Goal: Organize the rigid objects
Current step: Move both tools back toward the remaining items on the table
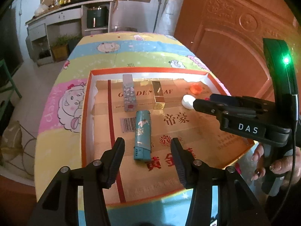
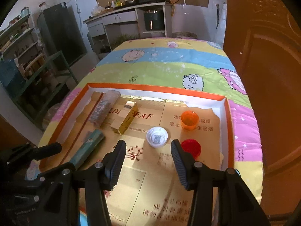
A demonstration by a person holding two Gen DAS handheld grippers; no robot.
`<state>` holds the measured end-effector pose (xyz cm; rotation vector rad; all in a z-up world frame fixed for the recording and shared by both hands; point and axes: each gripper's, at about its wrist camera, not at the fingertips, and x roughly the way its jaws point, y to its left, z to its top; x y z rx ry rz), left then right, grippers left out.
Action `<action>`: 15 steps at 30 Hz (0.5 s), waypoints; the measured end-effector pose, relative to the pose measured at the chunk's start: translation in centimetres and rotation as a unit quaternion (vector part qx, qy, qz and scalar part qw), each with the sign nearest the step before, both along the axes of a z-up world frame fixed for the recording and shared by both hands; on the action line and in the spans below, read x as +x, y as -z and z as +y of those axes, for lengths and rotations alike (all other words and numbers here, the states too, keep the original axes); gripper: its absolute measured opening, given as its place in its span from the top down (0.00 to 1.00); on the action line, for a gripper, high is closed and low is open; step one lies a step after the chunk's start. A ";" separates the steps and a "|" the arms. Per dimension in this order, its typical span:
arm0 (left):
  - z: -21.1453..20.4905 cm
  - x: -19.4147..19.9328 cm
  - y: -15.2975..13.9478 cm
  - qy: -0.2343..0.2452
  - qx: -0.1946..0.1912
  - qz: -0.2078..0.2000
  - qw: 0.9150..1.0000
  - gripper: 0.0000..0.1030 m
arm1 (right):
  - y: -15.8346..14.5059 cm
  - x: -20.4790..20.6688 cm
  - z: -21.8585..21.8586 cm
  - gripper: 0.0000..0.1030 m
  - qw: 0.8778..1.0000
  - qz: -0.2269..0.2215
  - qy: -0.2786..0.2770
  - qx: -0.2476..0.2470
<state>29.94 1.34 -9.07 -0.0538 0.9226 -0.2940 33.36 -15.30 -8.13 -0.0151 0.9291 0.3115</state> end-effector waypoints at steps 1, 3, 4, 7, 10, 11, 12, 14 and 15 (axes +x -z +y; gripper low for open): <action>0.0 -0.3 -0.3 0.000 -0.001 -0.002 1.000 0.49 | -0.3 -0.4 -0.1 0.52 1.000 -0.002 0.000 0.001; -0.1 -1.0 -1.0 -0.001 -0.002 -0.010 1.000 0.49 | -0.7 -1.1 -0.3 0.52 1.000 -0.006 0.002 0.002; -0.2 -1.3 -1.3 -0.003 0.000 -0.013 1.000 0.49 | -1.0 -1.5 -0.4 0.52 1.000 -0.008 0.003 0.003; -0.3 -2.4 -2.2 -0.003 0.004 -0.022 1.000 0.49 | -1.8 -2.6 -0.6 0.52 1.000 -0.014 0.004 0.006; -0.3 -3.6 -3.1 -0.003 0.003 -0.031 1.000 0.49 | -2.7 -3.9 -0.6 0.52 1.000 -0.022 0.003 0.005; -0.4 -4.0 -3.3 -0.004 0.004 -0.034 0.999 0.49 | -2.9 -4.2 -0.6 0.52 1.000 -0.024 0.003 0.004; -0.4 -4.4 -3.6 -0.005 0.007 -0.038 0.999 0.49 | -3.2 -4.7 -0.5 0.52 1.000 -0.027 0.002 0.004; -0.5 -5.1 -4.2 -0.012 0.015 -0.046 0.999 0.49 | -3.7 -5.5 -0.6 0.52 0.999 -0.032 0.002 0.003; -0.4 -5.6 -4.5 -0.016 0.018 -0.052 0.998 0.49 | -4.0 -5.9 -0.6 0.52 0.999 -0.035 0.003 0.003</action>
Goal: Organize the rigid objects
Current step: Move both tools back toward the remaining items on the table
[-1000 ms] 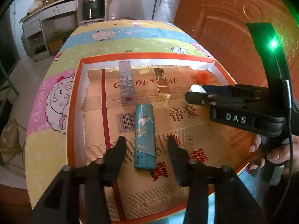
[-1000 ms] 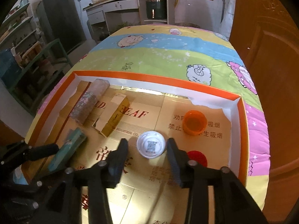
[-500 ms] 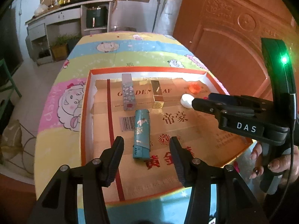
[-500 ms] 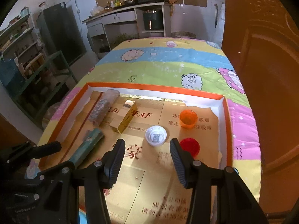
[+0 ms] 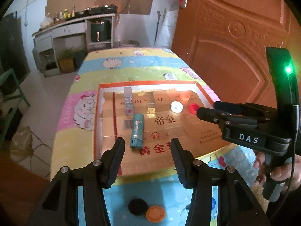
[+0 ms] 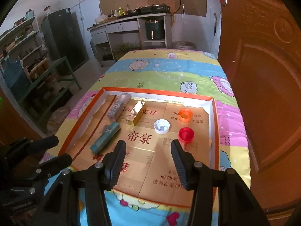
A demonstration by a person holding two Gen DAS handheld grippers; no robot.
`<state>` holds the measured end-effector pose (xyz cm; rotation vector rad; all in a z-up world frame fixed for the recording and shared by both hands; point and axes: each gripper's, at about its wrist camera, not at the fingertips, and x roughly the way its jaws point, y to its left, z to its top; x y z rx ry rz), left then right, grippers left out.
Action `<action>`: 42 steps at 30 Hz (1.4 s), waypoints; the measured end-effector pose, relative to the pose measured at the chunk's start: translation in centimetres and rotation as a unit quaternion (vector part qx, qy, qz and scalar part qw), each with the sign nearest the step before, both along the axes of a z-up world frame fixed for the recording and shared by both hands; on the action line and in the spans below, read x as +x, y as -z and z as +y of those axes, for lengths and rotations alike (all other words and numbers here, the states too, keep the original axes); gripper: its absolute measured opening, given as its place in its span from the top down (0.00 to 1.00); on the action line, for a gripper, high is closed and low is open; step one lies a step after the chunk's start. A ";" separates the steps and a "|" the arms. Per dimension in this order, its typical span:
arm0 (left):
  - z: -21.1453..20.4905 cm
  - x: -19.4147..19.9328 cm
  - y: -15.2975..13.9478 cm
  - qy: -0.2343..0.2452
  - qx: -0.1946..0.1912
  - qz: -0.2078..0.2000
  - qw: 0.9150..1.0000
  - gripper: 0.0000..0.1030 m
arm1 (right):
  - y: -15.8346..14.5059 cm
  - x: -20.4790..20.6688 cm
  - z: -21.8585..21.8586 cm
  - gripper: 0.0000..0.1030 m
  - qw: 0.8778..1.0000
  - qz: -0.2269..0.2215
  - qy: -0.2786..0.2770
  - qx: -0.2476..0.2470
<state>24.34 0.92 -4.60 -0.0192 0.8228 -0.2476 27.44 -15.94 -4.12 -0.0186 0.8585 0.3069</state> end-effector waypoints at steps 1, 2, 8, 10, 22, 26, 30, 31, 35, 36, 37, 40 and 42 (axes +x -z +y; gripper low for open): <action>0.1 -0.5 -0.3 -0.004 0.003 -0.007 1.000 0.49 | -0.2 -0.3 0.0 0.52 1.000 -0.002 0.000 0.000; 0.1 -1.0 -0.6 -0.007 0.004 -0.011 1.000 0.49 | -0.4 -0.8 0.0 0.52 1.000 -0.004 0.000 0.001; 0.6 -3.6 -1.8 -0.021 -0.003 -0.021 1.000 0.49 | -1.6 -3.8 0.2 0.52 1.000 -0.013 -0.008 0.003; 0.8 -4.5 -2.2 -0.023 -0.004 -0.024 0.999 0.49 | -1.9 -4.8 0.3 0.52 1.000 -0.017 -0.011 0.003; 1.9 -10.0 -4.0 -0.036 0.008 -0.052 0.998 0.49 | -3.9 -11.1 1.1 0.52 0.999 -0.037 -0.025 0.006; 2.2 -12.1 -4.5 -0.039 0.015 -0.063 0.997 0.49 | -4.2 -13.0 1.2 0.52 0.999 -0.043 -0.027 0.004; 2.3 -13.8 -5.1 -0.041 0.018 -0.072 0.996 0.49 | -4.2 -14.3 1.3 0.52 0.998 -0.049 -0.028 0.002; 2.3 -14.2 -5.2 -0.041 0.020 -0.075 0.996 0.49 | -4.3 -14.7 1.3 0.52 0.998 -0.050 -0.029 0.003; 2.3 -15.9 -5.7 -0.041 0.023 -0.084 0.995 0.49 | -4.5 -16.1 1.2 0.52 0.998 -0.055 -0.030 0.007; 2.4 -16.3 -5.8 -0.041 0.023 -0.085 0.995 0.49 | -4.5 -16.3 1.2 0.52 0.998 -0.055 -0.031 0.007; 2.4 -16.5 -5.9 -0.041 0.023 -0.086 0.995 0.49 | -4.5 -16.6 1.2 0.52 0.998 -0.056 -0.031 0.006; 2.5 -17.4 -5.9 -0.041 0.023 -0.088 0.995 0.49 | -4.6 -17.6 1.3 0.52 0.998 -0.059 -0.033 0.005; 2.5 -17.8 -5.9 -0.041 0.023 -0.089 0.995 0.49 | -4.6 -18.2 1.3 0.52 0.998 -0.060 -0.035 0.006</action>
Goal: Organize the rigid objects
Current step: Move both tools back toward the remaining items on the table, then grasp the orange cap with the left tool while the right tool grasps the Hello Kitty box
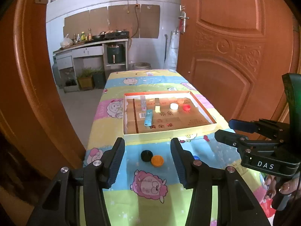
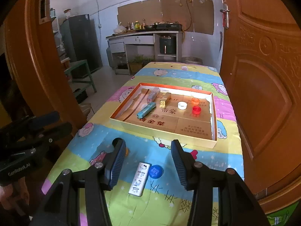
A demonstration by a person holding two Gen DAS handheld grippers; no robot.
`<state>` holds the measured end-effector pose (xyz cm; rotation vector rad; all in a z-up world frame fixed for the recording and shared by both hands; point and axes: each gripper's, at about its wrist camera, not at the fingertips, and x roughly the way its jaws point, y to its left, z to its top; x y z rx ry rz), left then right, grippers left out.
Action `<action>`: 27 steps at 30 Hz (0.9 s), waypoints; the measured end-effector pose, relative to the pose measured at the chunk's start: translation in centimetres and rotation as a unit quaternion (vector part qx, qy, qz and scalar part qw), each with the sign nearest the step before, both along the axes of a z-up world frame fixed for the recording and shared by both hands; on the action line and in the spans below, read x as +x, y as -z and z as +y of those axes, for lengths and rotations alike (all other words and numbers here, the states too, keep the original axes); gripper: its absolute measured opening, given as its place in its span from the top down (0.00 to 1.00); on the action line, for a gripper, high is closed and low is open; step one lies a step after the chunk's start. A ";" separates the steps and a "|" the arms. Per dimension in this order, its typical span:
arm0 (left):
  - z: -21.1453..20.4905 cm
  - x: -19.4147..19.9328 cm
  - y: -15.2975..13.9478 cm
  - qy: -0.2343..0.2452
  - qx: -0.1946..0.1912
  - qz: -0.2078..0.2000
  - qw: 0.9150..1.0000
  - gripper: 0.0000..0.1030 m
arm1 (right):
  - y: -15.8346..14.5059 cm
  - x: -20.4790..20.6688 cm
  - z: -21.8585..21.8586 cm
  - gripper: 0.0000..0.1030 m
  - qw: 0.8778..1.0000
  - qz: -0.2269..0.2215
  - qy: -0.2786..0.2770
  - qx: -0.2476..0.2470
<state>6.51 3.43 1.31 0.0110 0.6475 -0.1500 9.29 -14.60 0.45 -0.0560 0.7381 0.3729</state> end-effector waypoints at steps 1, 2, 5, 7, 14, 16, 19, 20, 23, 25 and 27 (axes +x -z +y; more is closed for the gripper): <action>0.0 -0.1 0.0 0.000 0.000 0.000 1.000 0.49 | 0.0 -0.2 0.0 0.52 1.000 0.000 -0.001 0.000; 0.1 -0.4 0.1 0.000 0.000 -0.001 1.000 0.49 | 0.1 -0.5 0.1 0.52 1.000 -0.001 -0.002 0.000; 0.3 -1.0 0.2 -0.001 -0.002 -0.001 1.000 0.49 | 0.4 -1.3 0.4 0.52 1.000 -0.003 -0.002 -0.006; 0.4 -1.2 0.4 -0.002 -0.003 0.000 1.000 0.49 | 0.7 -1.7 0.5 0.52 1.000 -0.004 -0.004 -0.009; 0.7 -1.7 2.0 -0.007 -0.005 0.012 1.000 0.49 | 2.8 -2.6 0.8 0.52 1.000 0.003 -0.008 -0.016; 0.8 -1.8 2.7 -0.009 -0.006 0.018 1.000 0.49 | 3.5 -2.7 0.9 0.52 1.000 0.007 -0.007 -0.017; 1.1 -1.5 4.4 -0.013 -0.009 0.032 0.999 0.49 | 4.8 -2.8 0.8 0.52 1.000 0.011 -0.003 -0.021; 1.3 -1.4 4.9 -0.013 -0.012 0.037 0.999 0.49 | 5.2 -2.8 0.7 0.52 1.000 0.013 -0.001 -0.021; 1.7 -1.1 6.6 -0.013 -0.024 0.050 0.998 0.49 | 6.6 -2.7 0.5 0.52 0.999 0.014 0.006 -0.029; 1.8 -0.7 7.5 -0.013 -0.027 0.056 0.998 0.49 | 7.5 -2.6 0.4 0.52 0.999 0.018 0.009 -0.033; 1.8 -0.2 8.5 -0.012 -0.031 0.066 0.997 0.49 | 8.3 -2.4 0.3 0.52 0.999 0.024 0.014 -0.039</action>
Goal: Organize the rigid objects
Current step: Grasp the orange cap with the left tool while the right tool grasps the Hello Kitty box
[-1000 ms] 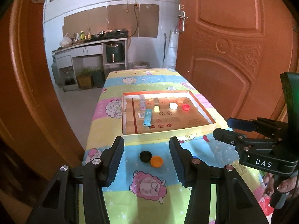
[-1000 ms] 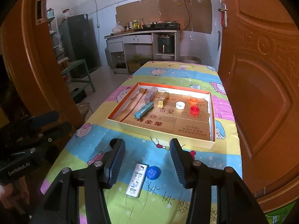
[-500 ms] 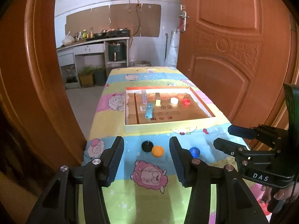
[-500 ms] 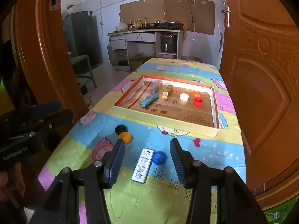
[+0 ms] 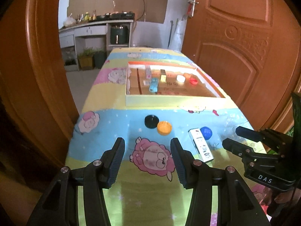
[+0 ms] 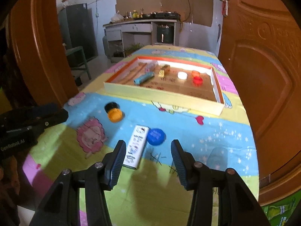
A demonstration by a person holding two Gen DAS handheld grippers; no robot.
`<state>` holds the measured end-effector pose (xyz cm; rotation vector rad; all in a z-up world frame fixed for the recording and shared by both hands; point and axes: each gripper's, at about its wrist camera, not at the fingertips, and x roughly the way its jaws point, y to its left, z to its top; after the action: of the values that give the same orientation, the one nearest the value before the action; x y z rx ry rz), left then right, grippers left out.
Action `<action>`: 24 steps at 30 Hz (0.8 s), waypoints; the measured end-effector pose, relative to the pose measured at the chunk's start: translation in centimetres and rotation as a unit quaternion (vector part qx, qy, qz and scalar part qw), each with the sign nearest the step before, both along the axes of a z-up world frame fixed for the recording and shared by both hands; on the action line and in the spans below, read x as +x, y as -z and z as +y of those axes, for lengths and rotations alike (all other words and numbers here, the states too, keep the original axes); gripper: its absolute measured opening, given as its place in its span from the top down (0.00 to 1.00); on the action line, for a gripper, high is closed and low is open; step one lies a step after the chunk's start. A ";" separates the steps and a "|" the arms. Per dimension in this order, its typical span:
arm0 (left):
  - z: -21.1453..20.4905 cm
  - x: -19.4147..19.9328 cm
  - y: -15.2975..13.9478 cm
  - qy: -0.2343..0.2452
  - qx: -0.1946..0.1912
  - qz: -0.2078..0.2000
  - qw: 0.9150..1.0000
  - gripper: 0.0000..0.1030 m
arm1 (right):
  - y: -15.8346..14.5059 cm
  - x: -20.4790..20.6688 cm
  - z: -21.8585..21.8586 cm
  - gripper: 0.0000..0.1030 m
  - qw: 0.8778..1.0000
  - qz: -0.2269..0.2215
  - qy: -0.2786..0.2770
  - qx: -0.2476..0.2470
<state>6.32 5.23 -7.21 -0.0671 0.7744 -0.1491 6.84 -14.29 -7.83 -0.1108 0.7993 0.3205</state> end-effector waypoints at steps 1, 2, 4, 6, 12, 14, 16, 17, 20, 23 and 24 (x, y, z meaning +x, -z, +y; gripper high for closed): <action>-0.1 0.1 0.4 0.001 -0.001 0.004 1.000 0.49 | 0.5 0.1 0.0 0.52 1.000 0.003 0.003 -0.005; -0.2 0.4 1.0 0.005 -0.005 0.012 1.000 0.49 | 0.9 0.3 -0.1 0.52 1.000 0.006 0.005 -0.010; -0.5 1.0 1.7 0.012 -0.010 0.020 1.000 0.49 | 1.7 0.6 -0.3 0.52 1.000 0.012 0.009 -0.014; -0.8 1.5 2.2 0.018 -0.013 0.027 0.999 0.49 | 2.3 0.8 -0.6 0.52 1.000 0.019 0.013 -0.014; -1.9 2.6 3.3 0.026 -0.013 0.032 0.999 0.49 | 3.2 1.6 -1.7 0.52 0.999 0.041 0.020 0.008; -2.0 2.9 3.5 0.024 -0.012 0.034 0.999 0.49 | 3.2 1.6 -1.5 0.52 0.998 0.047 0.019 0.022; -2.1 3.1 3.7 0.023 -0.009 0.034 0.999 0.49 | 3.2 1.5 -0.8 0.52 0.997 0.057 0.010 0.041; -2.1 3.2 3.8 0.024 -0.007 0.035 0.999 0.49 | 3.3 1.4 -0.2 0.52 0.997 0.063 0.003 0.050; -2.2 3.5 4.1 0.027 -0.003 0.038 0.999 0.49 | 3.8 1.5 1.6 0.52 0.996 0.072 -0.002 0.047; -2.0 3.7 4.2 0.032 -0.006 0.040 0.999 0.49 | 4.3 2.1 2.9 0.52 0.997 0.072 0.007 0.026; -2.0 3.9 4.3 0.035 -0.008 0.042 0.998 0.49 | 4.3 2.3 3.3 0.52 0.997 0.070 0.008 0.022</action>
<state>10.21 3.26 -11.47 -0.0622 0.8598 -0.2197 9.11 -10.97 -12.13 -0.0406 0.9305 0.3338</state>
